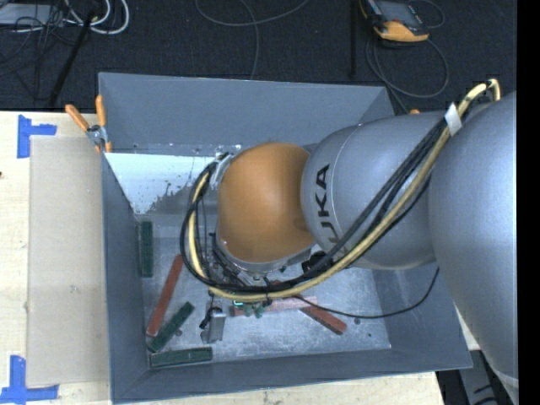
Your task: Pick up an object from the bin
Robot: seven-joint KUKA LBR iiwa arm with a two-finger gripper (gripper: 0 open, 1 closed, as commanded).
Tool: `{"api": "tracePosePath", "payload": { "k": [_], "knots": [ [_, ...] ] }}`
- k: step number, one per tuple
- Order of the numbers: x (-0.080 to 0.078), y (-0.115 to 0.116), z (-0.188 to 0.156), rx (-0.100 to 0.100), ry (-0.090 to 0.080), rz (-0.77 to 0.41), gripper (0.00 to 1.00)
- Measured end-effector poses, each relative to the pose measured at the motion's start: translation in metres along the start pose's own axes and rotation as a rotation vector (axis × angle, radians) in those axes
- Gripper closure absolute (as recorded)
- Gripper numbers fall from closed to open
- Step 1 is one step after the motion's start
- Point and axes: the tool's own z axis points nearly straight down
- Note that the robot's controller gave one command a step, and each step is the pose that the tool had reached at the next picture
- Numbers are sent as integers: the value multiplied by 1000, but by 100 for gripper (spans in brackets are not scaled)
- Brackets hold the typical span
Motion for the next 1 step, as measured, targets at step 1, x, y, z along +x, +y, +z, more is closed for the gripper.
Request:
{"api": "tracePosePath", "payload": {
  "k": [1],
  "knots": [
    [22,-18,88,0,-2,129,0]
  ]
}}
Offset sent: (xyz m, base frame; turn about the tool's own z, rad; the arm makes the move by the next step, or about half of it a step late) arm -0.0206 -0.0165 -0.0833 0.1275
